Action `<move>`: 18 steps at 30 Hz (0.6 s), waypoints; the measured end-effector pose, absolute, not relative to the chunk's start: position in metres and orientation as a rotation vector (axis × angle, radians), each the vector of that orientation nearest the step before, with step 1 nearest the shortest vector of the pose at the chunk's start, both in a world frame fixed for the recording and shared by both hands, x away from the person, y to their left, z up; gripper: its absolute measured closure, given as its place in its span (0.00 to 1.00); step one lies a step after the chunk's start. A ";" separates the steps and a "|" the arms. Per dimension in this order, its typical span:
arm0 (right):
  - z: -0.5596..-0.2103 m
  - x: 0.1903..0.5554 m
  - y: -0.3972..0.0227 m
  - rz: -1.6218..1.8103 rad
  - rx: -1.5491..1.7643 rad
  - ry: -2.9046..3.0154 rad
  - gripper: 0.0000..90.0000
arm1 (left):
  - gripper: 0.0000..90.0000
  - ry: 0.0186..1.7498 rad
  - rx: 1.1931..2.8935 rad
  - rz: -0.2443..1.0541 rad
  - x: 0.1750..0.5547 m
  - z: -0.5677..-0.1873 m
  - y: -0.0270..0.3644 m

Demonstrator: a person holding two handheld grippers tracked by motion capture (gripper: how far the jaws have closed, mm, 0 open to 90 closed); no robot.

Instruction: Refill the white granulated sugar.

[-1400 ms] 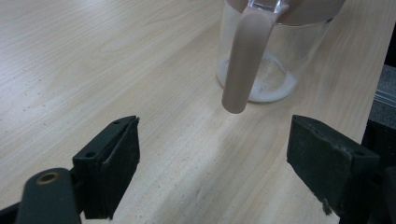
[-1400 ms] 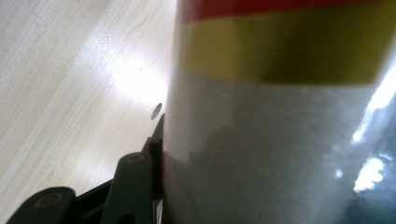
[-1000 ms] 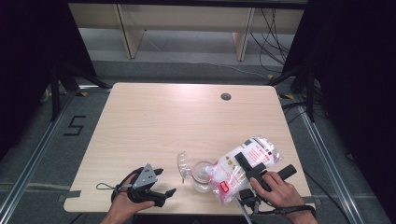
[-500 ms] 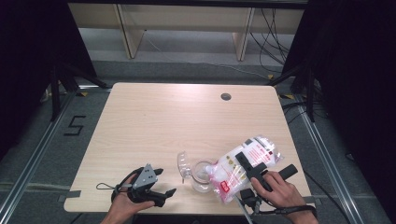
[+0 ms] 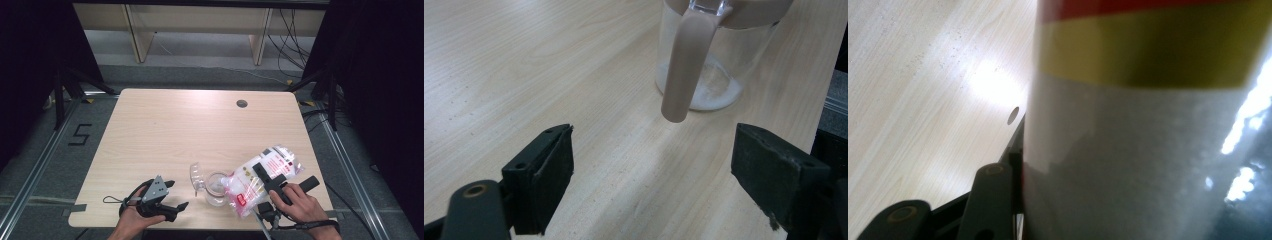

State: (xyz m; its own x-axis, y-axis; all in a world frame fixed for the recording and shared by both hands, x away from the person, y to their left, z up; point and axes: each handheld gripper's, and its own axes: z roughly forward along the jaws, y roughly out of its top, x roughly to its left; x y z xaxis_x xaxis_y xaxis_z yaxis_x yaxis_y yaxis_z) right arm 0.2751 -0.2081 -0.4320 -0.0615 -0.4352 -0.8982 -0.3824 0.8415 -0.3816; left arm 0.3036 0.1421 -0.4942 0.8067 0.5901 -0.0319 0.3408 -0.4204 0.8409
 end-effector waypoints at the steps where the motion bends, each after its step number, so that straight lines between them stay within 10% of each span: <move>1: -0.432 0.275 -0.208 -0.048 -0.645 1.669 0.63 | 0.19 0.679 2.052 0.338 0.304 -0.494 0.142; 18: -0.432 0.275 -0.209 -0.056 -0.649 1.668 0.63 | 0.19 0.694 2.063 0.341 0.304 -0.494 0.143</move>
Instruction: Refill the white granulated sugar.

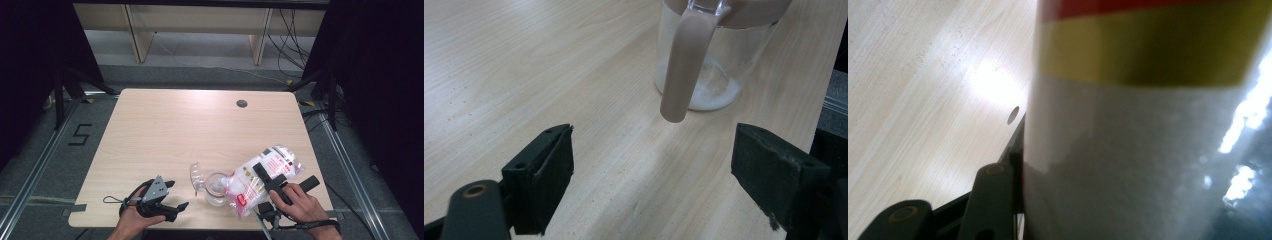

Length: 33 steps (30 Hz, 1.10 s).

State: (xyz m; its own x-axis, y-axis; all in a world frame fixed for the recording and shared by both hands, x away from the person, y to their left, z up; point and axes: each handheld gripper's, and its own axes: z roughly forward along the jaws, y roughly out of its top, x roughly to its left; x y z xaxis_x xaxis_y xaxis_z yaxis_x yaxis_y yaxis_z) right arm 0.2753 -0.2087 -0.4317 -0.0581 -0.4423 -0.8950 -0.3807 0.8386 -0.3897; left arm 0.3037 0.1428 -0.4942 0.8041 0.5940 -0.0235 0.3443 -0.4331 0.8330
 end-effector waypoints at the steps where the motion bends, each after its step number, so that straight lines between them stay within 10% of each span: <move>1: -0.432 0.275 -0.209 -0.058 -0.650 1.668 0.63 | 0.19 0.696 2.058 0.337 0.303 -0.494 0.142; 33: -0.426 0.275 -0.206 -0.095 -0.717 1.646 0.64 | 0.19 0.698 2.043 0.330 0.302 -0.494 0.141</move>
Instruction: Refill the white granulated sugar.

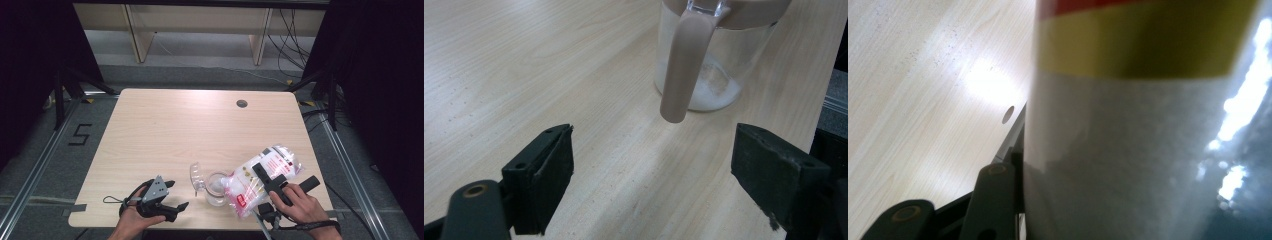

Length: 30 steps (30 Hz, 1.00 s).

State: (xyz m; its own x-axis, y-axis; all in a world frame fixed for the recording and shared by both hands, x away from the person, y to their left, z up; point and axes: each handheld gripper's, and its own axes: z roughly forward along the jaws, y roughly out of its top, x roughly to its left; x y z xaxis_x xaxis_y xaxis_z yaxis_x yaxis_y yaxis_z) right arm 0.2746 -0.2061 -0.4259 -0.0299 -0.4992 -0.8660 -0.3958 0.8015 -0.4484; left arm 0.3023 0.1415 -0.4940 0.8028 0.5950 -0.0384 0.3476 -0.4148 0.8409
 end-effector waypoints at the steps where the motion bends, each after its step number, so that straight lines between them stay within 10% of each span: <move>1: -0.426 0.275 -0.206 -0.095 -0.719 1.645 0.64 | 0.19 0.698 2.044 0.331 0.302 -0.494 0.142; 30: -0.426 0.273 -0.208 -0.097 -0.704 1.648 0.65 | 0.19 0.695 2.041 0.343 0.303 -0.494 0.142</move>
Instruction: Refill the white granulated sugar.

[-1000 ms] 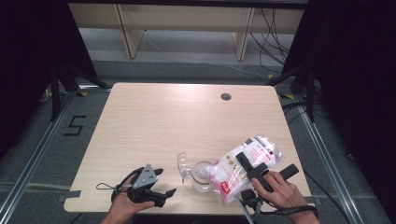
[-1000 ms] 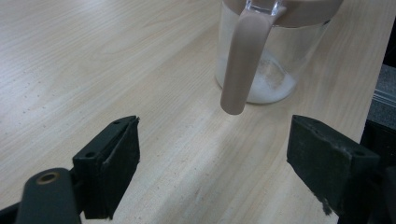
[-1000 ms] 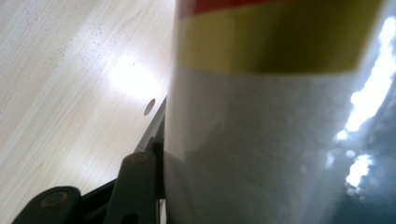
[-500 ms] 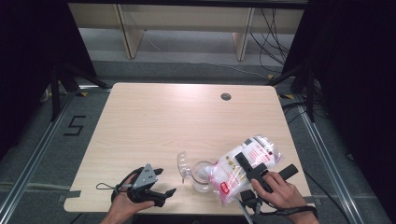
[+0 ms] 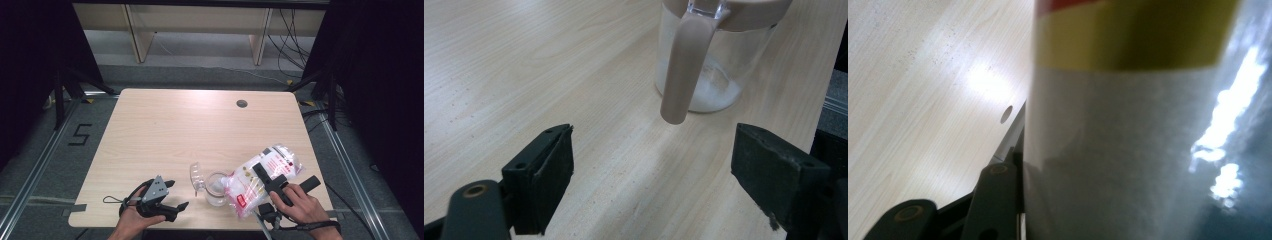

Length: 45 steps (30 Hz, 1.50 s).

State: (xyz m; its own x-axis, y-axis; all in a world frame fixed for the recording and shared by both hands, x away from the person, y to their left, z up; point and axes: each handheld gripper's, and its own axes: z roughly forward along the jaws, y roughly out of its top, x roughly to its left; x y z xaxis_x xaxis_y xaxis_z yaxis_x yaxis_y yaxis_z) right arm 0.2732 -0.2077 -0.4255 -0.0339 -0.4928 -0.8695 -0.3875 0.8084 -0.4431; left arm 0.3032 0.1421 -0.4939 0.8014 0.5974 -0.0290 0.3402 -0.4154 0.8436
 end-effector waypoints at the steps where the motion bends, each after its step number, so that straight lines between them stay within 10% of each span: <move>1: -0.425 0.273 -0.208 -0.099 -0.714 1.636 0.65 | 0.19 0.696 2.042 0.345 0.303 -0.494 0.142; 45: -0.426 0.273 -0.208 -0.134 -0.729 1.656 0.67 | 0.19 0.703 2.056 0.340 0.305 -0.494 0.144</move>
